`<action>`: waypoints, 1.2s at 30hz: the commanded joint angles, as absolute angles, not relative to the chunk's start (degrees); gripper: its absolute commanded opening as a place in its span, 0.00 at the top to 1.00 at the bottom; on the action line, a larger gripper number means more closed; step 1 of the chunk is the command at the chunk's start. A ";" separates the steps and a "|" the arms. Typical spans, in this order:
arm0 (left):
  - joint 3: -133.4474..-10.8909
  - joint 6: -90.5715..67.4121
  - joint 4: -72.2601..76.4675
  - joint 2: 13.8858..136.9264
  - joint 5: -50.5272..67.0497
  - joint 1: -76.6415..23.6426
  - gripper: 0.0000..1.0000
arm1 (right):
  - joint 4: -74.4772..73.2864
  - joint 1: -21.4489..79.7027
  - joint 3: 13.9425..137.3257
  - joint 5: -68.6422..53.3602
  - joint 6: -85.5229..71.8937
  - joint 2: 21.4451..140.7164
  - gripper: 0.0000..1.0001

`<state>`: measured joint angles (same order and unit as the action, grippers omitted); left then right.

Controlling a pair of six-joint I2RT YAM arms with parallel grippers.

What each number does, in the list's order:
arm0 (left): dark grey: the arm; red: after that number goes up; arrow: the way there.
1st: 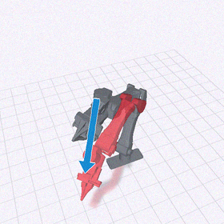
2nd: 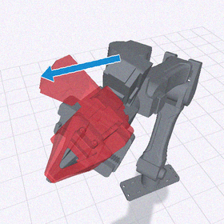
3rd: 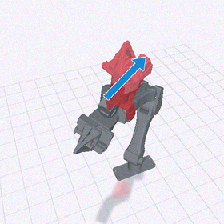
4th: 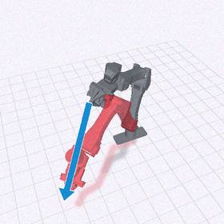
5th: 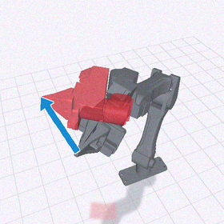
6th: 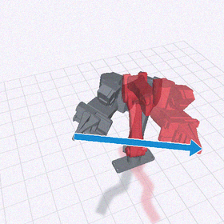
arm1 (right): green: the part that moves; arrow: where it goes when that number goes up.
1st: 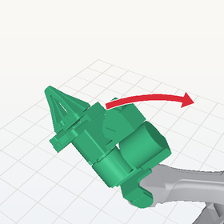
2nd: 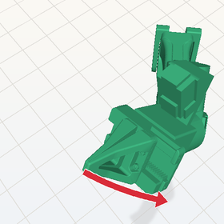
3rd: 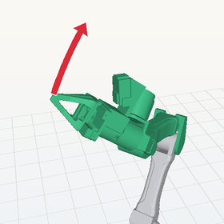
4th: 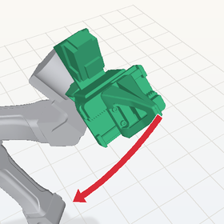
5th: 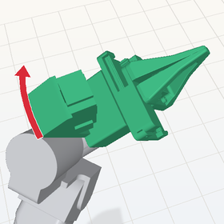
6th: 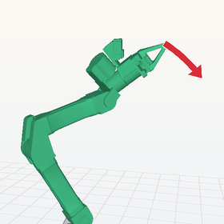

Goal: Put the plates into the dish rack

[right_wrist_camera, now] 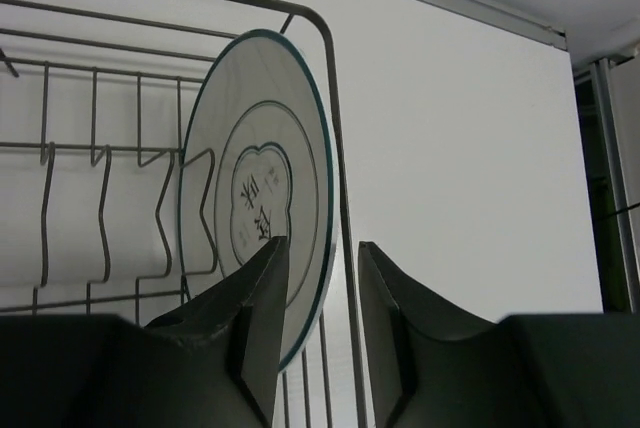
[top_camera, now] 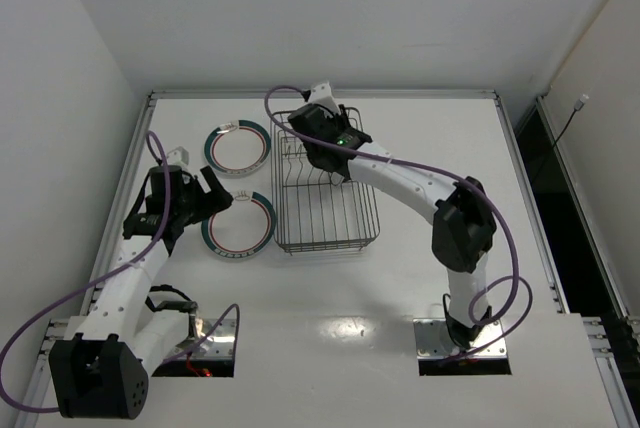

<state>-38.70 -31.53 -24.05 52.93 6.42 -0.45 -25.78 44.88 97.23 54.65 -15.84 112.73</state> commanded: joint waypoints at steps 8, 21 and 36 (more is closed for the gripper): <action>-35.08 -46.30 -32.42 49.23 5.80 2.55 0.20 | -32.52 43.15 96.69 43.78 -24.08 96.52 0.71; -25.50 -59.77 -28.48 48.78 8.70 5.54 0.18 | -26.89 43.15 88.59 38.50 -25.66 85.69 0.71; -23.02 -60.38 -22.76 58.26 9.32 5.54 0.65 | -26.37 43.15 87.01 38.50 -26.72 85.08 0.71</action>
<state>-22.50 -60.58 -25.34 57.54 8.38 4.97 -28.56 43.20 87.37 38.70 -25.74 85.93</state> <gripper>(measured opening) 0.389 0.291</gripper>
